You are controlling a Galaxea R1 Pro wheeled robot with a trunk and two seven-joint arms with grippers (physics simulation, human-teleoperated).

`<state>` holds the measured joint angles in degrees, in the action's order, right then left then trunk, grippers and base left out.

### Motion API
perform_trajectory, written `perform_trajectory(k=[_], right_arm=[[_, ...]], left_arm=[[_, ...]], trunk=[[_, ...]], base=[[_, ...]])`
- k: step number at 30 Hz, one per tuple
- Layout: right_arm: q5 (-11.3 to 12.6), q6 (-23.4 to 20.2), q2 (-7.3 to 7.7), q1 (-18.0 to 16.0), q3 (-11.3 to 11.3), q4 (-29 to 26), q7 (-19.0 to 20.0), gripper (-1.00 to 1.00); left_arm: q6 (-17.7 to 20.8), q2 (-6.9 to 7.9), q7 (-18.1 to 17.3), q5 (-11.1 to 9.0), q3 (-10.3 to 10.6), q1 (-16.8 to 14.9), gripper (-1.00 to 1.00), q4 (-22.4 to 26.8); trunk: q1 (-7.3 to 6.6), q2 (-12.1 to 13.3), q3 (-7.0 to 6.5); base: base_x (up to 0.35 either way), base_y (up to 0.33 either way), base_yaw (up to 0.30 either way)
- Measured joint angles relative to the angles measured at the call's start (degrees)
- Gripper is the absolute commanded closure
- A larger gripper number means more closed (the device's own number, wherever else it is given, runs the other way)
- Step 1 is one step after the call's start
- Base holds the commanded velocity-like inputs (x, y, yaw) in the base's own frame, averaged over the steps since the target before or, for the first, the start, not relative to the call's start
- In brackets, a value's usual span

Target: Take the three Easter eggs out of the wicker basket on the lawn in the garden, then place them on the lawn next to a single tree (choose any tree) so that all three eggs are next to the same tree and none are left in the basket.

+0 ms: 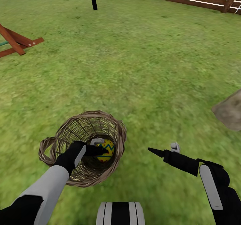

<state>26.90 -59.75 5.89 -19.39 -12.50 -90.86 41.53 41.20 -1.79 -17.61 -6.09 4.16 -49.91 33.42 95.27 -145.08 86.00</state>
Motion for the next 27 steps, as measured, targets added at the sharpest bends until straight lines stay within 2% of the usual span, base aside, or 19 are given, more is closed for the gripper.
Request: perform_trajectory(k=[8,12,15,21,22,27], right_arm=[[0.00,0.00,-0.01,0.00,0.00,-0.01,0.00,-1.00],[0.00,0.00,0.00,0.00,0.00,-0.01,0.00,-1.00],[-0.03,0.01,-0.01,0.00,0.00,-0.01,0.00,-1.00],[0.00,0.00,0.00,0.00,0.00,0.00,0.00,-1.00],[0.00,0.00,0.00,0.00,0.00,0.00,0.00,-1.00],[0.00,0.00,0.00,0.00,0.00,-0.01,0.00,-1.00]], left_arm=[[-3.30,0.00,0.15,0.05,-0.08,0.00,-1.00,0.07],[-3.63,0.00,0.16,0.06,-0.11,-0.01,-1.00,0.09],[-3.45,0.01,0.14,-0.96,-0.06,-0.05,-1.00,0.08],[-3.48,-0.01,0.07,-0.98,-0.11,-0.02,-1.00,0.07],[-3.48,-0.01,0.06,-0.98,-0.11,-0.02,1.00,0.08],[-3.46,-0.01,0.06,-1.00,-0.11,-0.02,1.00,0.05]], trunk=[[0.05,-0.03,0.44],[0.05,-0.03,0.44],[0.11,-0.07,1.09],[0.12,-0.07,1.10],[0.12,-0.07,1.10],[0.12,-0.07,1.10]], base=[[0.000,0.000,0.000],[0.000,0.000,0.000],[0.000,0.000,0.000],[0.000,0.000,0.000],[0.000,0.000,0.000],[0.000,0.000,0.000]])
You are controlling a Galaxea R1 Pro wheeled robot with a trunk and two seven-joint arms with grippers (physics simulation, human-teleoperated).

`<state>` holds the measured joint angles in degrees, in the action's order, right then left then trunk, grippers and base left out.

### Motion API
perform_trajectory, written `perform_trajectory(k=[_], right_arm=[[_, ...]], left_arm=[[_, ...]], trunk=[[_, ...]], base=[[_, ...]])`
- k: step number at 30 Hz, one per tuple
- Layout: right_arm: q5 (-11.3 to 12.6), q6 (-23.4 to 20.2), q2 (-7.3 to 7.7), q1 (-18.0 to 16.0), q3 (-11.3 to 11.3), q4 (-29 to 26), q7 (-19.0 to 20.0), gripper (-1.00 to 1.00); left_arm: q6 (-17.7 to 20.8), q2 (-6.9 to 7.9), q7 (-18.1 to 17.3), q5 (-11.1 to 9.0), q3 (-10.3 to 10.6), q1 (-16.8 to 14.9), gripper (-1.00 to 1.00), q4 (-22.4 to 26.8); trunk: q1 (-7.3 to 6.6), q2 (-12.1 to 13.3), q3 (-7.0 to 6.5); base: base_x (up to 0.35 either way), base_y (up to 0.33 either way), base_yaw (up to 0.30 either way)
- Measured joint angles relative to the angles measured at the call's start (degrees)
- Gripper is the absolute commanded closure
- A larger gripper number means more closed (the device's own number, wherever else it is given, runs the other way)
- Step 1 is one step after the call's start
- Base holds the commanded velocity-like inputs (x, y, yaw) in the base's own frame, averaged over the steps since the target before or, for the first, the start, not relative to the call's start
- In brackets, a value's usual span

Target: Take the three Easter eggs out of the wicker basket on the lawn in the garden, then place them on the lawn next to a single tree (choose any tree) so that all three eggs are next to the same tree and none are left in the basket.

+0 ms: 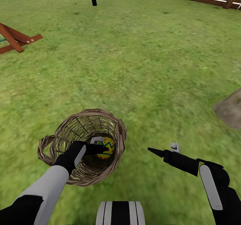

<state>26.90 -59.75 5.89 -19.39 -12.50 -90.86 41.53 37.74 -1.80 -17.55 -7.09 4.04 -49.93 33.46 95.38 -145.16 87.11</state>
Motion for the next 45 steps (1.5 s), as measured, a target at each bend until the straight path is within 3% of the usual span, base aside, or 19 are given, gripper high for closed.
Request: perform_trajectory(k=[39,45], right_arm=[[0.00,0.00,0.00,0.00,0.00,0.00,0.00,-1.00],[0.00,0.00,0.00,0.00,0.00,0.02,0.00,-1.00]], left_arm=[[0.34,0.00,-0.02,-0.30,-0.11,-0.02,1.00,0.02],[0.50,-0.07,0.04,1.18,-0.07,0.02,1.00,-0.30]], trunk=[[0.05,-0.03,0.44],[-0.01,0.02,-0.22]], base=[[0.000,0.000,0.000],[0.000,0.000,0.000]])
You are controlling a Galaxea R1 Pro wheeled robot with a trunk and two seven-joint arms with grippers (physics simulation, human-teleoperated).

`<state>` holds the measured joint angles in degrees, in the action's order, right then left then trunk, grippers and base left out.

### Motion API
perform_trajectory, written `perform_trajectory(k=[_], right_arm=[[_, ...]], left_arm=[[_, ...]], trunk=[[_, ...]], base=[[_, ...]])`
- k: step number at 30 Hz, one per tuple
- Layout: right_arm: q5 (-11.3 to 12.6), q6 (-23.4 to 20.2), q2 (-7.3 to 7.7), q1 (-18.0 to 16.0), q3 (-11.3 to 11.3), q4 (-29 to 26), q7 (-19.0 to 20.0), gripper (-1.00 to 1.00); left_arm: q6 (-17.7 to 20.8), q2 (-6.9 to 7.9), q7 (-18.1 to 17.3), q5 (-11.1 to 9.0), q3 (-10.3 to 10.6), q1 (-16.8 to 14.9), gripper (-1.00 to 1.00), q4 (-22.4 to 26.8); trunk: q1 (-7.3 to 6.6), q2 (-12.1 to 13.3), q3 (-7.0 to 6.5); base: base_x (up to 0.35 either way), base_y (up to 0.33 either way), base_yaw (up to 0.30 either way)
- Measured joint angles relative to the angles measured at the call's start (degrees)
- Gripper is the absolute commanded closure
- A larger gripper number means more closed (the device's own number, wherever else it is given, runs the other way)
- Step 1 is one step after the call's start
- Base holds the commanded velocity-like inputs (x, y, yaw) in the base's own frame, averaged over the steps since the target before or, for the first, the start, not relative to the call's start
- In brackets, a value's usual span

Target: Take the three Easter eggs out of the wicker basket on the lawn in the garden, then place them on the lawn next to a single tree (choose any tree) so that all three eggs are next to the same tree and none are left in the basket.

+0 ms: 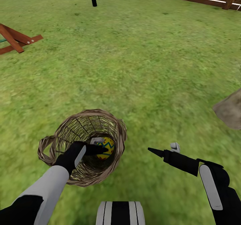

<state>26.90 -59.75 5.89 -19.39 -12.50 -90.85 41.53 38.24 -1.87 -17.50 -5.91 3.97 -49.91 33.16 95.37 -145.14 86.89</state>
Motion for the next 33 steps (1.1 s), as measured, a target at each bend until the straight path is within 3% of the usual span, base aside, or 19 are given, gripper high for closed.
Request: perform_trajectory(k=[33], right_arm=[[0.00,0.00,-0.02,0.04,0.00,-0.02,0.00,-1.00]], left_arm=[[3.64,-0.01,0.34,0.24,0.59,0.00,1.00,-0.48]], trunk=[[-0.15,0.08,-1.33]], base=[[0.000,0.000,0.000]])
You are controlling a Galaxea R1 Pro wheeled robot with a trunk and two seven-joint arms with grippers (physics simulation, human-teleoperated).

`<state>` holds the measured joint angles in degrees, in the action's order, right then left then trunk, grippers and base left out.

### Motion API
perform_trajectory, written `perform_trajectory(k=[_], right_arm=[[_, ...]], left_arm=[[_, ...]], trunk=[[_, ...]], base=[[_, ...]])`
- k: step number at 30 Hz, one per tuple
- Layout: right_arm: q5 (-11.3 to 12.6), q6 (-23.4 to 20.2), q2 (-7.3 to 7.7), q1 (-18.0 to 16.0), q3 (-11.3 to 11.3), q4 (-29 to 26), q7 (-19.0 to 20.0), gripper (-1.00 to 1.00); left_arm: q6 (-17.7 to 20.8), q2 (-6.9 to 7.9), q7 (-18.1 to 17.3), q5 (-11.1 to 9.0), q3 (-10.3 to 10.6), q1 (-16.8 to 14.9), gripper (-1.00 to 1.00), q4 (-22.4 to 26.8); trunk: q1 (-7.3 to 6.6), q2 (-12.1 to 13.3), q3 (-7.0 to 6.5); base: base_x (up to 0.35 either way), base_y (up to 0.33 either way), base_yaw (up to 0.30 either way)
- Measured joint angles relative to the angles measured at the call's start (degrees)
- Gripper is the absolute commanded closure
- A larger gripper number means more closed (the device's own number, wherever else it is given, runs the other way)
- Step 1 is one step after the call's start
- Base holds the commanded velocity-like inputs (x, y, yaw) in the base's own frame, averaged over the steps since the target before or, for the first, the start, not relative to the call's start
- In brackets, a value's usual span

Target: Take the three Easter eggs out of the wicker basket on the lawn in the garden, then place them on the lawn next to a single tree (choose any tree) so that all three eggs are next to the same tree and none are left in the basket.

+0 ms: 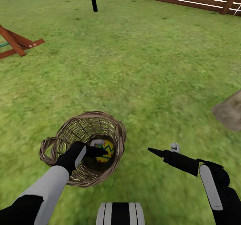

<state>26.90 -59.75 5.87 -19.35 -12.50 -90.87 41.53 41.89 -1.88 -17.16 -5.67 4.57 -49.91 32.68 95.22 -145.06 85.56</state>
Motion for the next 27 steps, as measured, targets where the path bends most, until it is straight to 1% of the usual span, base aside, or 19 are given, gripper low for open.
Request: perform_trajectory(k=[2,5,9,11,15,19,21,23,27], right_arm=[[0.00,0.00,-0.04,0.03,0.00,0.02,0.00,-1.00],[0.03,0.00,-0.06,0.03,0.00,0.00,0.00,-1.00],[0.00,0.00,-0.06,-0.01,0.00,0.01,0.00,-1.00],[0.03,0.00,-0.06,0.02,0.00,0.01,0.00,-1.00],[0.03,0.00,-0.06,0.03,0.00,0.02,0.00,-1.00],[0.04,0.00,-0.06,0.04,0.00,0.00,0.00,-1.00],[0.04,0.00,-0.06,0.04,0.00,0.00,0.00,-1.00],[0.03,0.00,0.00,0.03,-0.03,0.02,0.00,-1.00],[0.02,0.00,-0.05,0.04,-0.23,0.07,0.00,-1.00]], left_arm=[[0.67,0.00,0.00,0.04,0.04,0.00,1.00,0.01],[1.18,0.00,0.01,0.25,0.13,0.00,1.00,-0.02],[2.32,0.00,0.01,0.42,0.18,0.00,1.00,-0.03],[2.76,0.00,0.26,0.41,0.23,0.00,1.00,-0.04],[4.34,0.00,2.95,0.43,0.25,0.00,1.00,-0.04],[5.60,0.00,3.77,0.52,0.25,0.00,1.00,-0.06],[6.11,-0.03,4.82,0.51,0.25,0.00,1.00,-0.10],[7.42,-0.05,5.76,0.49,0.24,0.00,1.00,-0.14],[9.16,-0.09,6.27,0.43,0.22,0.00,1.00,-1.04]], trunk=[[0.00,0.00,0.00],[-0.08,0.04,-0.66],[-0.08,0.04,-0.66],[-0.13,0.06,-1.10],[-0.24,0.12,-1.99],[-0.34,0.17,-2.88],[-0.39,0.20,-3.32],[-0.44,0.22,-3.76],[-0.54,0.28,-4.65]], base=[[0.000,0.000,0.000],[0.000,0.000,0.000],[0.000,0.000,0.000],[0.000,0.000,0.000],[0.000,0.000,0.000],[0.000,0.000,0.000],[0.000,0.000,0.000],[0.000,0.000,0.000],[0.000,0.000,0.000]])
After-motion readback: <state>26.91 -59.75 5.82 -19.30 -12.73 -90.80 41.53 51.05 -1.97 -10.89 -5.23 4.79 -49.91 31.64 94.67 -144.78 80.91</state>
